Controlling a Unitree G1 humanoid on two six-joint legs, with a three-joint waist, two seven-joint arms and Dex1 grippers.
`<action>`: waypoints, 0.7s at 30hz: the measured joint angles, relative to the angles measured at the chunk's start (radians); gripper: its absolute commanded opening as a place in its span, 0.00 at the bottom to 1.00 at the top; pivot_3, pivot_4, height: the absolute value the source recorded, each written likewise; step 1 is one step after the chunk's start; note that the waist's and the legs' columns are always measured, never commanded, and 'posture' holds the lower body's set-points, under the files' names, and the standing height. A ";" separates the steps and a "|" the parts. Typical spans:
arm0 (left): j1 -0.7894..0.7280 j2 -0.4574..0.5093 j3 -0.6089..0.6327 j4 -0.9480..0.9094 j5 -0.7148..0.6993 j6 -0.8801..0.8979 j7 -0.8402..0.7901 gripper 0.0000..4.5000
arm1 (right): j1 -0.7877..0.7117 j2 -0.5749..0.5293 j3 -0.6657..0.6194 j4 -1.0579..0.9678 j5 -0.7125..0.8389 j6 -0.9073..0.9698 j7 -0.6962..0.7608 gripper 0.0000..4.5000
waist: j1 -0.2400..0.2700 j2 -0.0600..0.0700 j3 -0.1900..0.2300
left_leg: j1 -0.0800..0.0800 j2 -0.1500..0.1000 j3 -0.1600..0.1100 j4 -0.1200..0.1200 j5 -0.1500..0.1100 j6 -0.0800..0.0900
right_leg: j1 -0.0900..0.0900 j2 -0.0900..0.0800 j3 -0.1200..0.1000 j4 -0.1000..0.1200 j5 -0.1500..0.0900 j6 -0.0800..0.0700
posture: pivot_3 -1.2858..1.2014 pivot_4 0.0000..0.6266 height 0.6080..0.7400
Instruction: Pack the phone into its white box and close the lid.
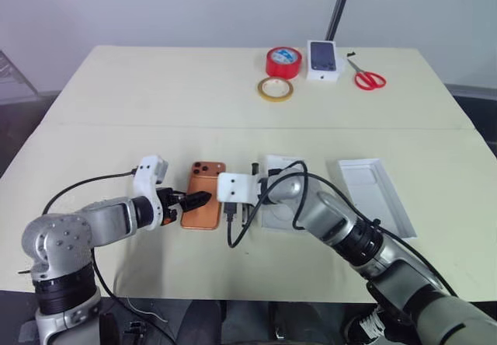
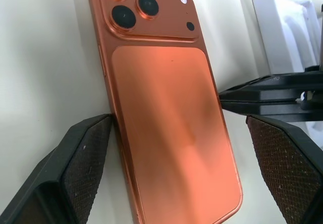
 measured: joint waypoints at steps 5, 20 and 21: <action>-0.013 -0.035 -0.008 0.063 -0.150 0.034 0.056 0.99 | 0.004 0.018 0.000 0.000 -0.001 0.005 -0.002 0.00 | -0.010 -0.001 0.000 | -0.001 0.000 0.000 -0.001 0.000 0.000 | -0.002 0.000 0.000 0.000 0.000 0.000 | 0.52 0.24 1.00; -0.011 0.009 0.059 0.170 -0.320 -0.021 0.236 0.99 | 0.008 0.026 0.000 0.000 -0.004 0.009 -0.004 0.00 | -0.013 -0.001 0.000 | -0.001 0.001 0.000 -0.001 0.002 -0.003 | -0.002 0.001 0.001 0.000 0.000 0.000 | 0.52 0.24 1.00; -0.005 0.011 0.059 0.171 -0.333 -0.031 0.248 0.88 | 0.008 0.026 0.000 0.000 -0.005 0.009 -0.004 0.00 | -0.013 -0.001 0.000 | -0.001 0.001 0.000 -0.001 0.002 -0.003 | -0.002 0.001 0.001 0.000 0.000 0.000 | 0.52 0.24 1.00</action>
